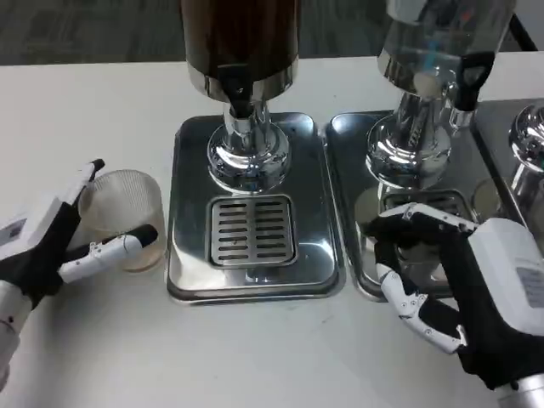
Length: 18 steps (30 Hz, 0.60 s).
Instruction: Grasp the cup under the faucet to collect the drink, then remove the cup.
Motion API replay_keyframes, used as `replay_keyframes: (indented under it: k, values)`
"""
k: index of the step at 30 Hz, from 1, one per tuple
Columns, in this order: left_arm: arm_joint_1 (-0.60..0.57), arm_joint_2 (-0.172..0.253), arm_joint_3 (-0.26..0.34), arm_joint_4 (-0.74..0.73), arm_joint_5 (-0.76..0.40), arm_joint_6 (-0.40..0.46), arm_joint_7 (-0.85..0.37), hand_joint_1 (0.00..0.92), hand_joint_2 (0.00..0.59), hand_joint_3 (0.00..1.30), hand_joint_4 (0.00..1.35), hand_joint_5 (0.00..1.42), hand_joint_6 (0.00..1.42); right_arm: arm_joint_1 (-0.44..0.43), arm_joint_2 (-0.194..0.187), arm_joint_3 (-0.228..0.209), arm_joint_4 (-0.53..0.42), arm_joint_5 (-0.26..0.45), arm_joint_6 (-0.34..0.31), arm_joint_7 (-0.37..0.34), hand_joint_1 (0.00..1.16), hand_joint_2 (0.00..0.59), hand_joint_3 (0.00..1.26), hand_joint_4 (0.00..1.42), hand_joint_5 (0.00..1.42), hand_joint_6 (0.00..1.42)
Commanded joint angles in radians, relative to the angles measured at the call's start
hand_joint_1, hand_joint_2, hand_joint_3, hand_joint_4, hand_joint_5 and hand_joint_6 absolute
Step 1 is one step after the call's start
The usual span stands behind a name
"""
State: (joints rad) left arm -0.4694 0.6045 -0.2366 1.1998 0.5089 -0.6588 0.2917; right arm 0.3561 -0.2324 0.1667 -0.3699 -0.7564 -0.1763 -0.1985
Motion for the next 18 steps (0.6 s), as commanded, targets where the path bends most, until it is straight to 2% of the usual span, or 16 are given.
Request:
replay_keyframes:
  k: [1,9,12,14,16,18]
  values:
    - [-0.016,-0.022,-0.011,0.012,-0.001,0.012,-0.011,0.0,0.0,0.0,0.0,0.13,0.21,0.012,0.005,-0.002,-0.031,0.004,0.011,0.008,0.54,0.462,0.56,0.55,0.54,0.49]
    - [-0.007,-0.041,-0.004,0.017,-0.018,0.018,0.033,0.021,0.001,0.0,0.0,0.17,0.24,0.023,0.005,0.0,-0.042,0.011,0.016,0.019,0.54,0.462,0.56,0.55,0.54,0.49]
    - [-0.005,-0.058,-0.001,0.024,-0.03,0.018,0.034,0.06,0.022,0.0,0.0,0.23,0.31,0.024,0.005,0.0,-0.048,0.012,0.018,0.026,0.54,0.462,0.57,0.55,0.54,0.49]
    - [-0.003,-0.065,-0.002,0.024,-0.033,0.014,0.039,0.095,0.038,0.05,0.03,0.28,0.36,0.024,0.004,-0.001,-0.051,0.013,0.018,0.03,0.54,0.462,0.57,0.55,0.54,0.49]
    - [-0.002,-0.073,-0.003,0.024,-0.036,0.012,0.048,0.122,0.057,0.13,0.1,0.38,0.47,0.024,0.004,-0.003,-0.054,0.014,0.02,0.034,0.54,0.462,0.57,0.55,0.54,0.49]
    - [-0.003,-0.079,-0.004,0.024,-0.037,0.011,0.057,0.151,0.075,0.23,0.21,0.53,0.67,0.025,0.004,-0.005,-0.06,0.016,0.021,0.039,0.54,0.462,0.57,0.55,0.54,0.49]
